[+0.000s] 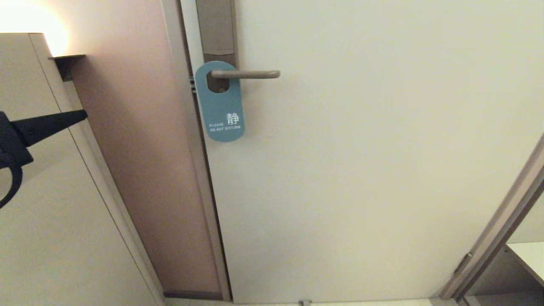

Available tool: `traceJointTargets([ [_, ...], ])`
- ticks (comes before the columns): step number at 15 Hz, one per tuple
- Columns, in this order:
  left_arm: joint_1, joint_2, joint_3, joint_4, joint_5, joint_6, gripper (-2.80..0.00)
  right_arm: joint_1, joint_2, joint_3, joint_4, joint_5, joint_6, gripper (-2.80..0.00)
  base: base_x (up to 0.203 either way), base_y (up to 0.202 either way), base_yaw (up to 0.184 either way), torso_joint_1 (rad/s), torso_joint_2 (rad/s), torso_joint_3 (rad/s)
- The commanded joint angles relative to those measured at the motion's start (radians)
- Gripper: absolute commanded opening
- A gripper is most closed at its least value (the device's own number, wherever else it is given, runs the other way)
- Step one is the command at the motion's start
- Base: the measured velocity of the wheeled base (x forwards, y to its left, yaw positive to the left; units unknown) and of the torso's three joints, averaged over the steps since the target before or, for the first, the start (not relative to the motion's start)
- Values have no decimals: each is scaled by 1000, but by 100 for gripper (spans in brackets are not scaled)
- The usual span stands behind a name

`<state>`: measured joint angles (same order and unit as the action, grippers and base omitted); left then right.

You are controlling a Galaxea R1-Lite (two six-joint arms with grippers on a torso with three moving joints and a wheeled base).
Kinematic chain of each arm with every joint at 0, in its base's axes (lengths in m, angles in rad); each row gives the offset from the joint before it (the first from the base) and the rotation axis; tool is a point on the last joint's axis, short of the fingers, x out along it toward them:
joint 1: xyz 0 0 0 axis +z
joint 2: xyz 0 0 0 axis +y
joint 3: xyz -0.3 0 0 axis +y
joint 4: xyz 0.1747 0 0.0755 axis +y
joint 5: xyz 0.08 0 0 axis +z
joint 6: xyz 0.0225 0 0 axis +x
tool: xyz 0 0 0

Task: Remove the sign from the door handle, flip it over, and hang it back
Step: Take down the sign

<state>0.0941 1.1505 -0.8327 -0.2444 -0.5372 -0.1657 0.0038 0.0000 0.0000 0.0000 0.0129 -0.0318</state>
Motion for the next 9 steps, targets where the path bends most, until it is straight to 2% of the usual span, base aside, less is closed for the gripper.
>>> traceJointTargets([
  [1, 6, 79, -11, -3, -38, -1, -280, 1, 2, 0, 0, 1, 0, -280, 0, 0, 0, 0, 0, 0],
  [4, 4, 154, -10, -21, -69, -1, -280, 1, 2, 0, 0, 1, 0, -280, 0, 0, 0, 0, 0, 0],
  [9, -21, 309, -15, -175, -139, 0, -280, -1, 2, 0, 0, 1, 0, -280, 0, 0, 0, 0, 0, 0],
])
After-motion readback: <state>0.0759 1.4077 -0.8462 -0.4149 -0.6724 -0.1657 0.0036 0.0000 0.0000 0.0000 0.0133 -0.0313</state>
